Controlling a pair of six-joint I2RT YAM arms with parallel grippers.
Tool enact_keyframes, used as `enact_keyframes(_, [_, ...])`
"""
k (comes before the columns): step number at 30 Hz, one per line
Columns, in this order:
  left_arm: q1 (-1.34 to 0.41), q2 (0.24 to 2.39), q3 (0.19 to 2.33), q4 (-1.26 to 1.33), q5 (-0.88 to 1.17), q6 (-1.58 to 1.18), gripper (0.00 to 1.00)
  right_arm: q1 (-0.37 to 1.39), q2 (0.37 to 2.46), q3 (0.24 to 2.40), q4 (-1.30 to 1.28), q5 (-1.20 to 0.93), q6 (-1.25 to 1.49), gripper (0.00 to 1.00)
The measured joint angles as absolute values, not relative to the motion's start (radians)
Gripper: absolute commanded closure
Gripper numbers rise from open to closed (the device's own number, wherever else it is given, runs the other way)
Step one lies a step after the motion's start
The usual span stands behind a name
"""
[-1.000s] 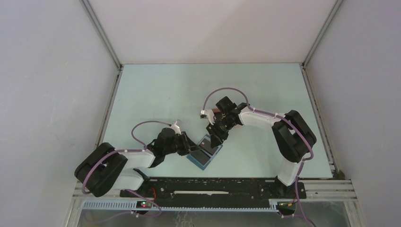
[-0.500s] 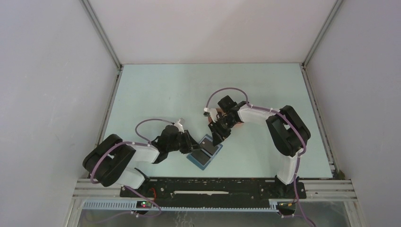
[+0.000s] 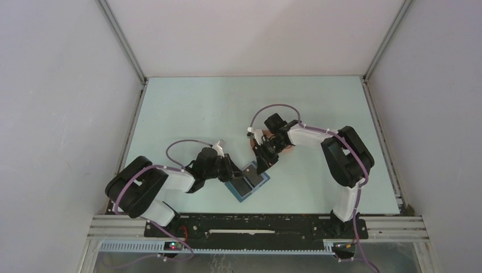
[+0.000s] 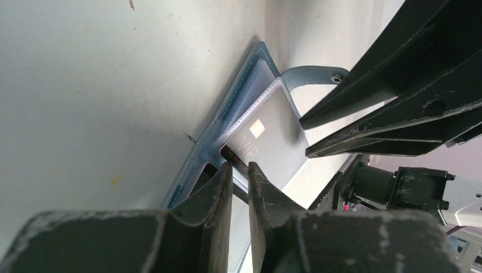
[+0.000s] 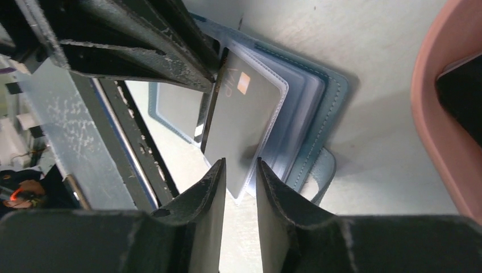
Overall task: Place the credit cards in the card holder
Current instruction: Insert the credit card into the card holder.
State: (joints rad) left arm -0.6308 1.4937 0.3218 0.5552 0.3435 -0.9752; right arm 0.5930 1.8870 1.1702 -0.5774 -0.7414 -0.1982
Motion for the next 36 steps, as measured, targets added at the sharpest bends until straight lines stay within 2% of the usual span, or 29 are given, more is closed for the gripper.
enact_keyframes(4, [-0.631,1.499,0.328,0.555,0.344,-0.964,0.78,0.577,1.887,1.17,-0.587,-0.799,-0.182,0.68])
enact_keyframes(12, [-0.63,1.501,0.339,0.564,0.351,-0.949,0.69,0.541,1.889,1.17,-0.577,-0.895,-0.122,0.63])
enact_keyframes(20, [-0.63,1.478,0.337,0.602,0.37,-0.952,0.53,0.539,1.934,1.17,-0.551,-0.937,-0.062,0.65])
enact_keyframes(22, [-0.63,1.453,0.331,0.611,0.369,-0.953,0.5,0.54,1.938,1.17,-0.548,-0.941,-0.055,0.67])
enact_keyframes(29, [-0.63,1.371,0.271,0.622,0.35,-0.962,0.44,0.565,1.938,1.17,-0.532,-0.949,-0.036,0.97])
enact_keyframes(31, [-0.63,1.351,0.258,0.622,0.343,-0.968,0.43,0.577,1.938,1.17,-0.529,-0.943,-0.032,1.0])
enact_keyframes(36, [-0.63,1.294,0.228,0.62,0.323,-0.97,0.42,0.58,1.937,1.17,-0.528,-0.914,-0.026,1.0])
